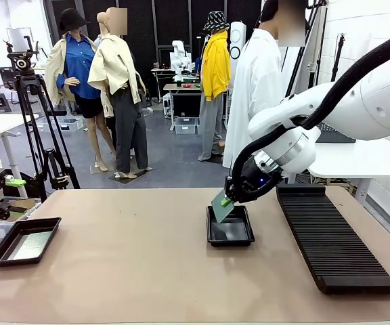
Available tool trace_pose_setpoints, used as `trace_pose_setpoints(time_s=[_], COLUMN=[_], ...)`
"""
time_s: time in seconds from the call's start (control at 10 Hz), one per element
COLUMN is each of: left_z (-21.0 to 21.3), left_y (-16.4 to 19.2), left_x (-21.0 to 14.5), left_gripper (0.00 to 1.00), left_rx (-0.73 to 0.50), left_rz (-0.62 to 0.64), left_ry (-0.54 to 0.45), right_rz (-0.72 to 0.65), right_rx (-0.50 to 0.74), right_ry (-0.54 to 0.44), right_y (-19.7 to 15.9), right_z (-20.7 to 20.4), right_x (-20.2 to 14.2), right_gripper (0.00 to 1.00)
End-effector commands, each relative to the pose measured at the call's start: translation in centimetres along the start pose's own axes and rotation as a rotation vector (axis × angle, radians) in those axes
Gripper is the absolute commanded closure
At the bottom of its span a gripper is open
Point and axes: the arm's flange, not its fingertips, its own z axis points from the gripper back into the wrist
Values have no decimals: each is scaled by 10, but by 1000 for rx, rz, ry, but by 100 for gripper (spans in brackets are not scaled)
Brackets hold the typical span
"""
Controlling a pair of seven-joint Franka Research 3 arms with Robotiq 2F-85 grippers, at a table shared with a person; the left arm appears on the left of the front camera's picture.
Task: Inspect and transfer BCBs to ESD trays.
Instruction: Pick up the Blank PCB from the PCB Rack and place it in the right ESD tray.
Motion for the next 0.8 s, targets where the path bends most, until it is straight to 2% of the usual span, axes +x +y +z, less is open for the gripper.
trace_pose_setpoints(time_s=[0.0,0.4,0.7], left_z=[1,1,1], left_y=[-3,-3,-3], left_x=[0,0,0], left_gripper=[0,0,0], left_rx=[4,4,4], left_rz=[-4,-4,-4], left_ry=[-4,-4,-4], right_rz=[2,-16,-40], right_rx=[37,45,44], right_ry=[-31,-72,-57], right_y=[0,-1,-8], right_z=[-5,-9,-11], right_x=[-5,-32,-40], right_gripper=[100,100,100])
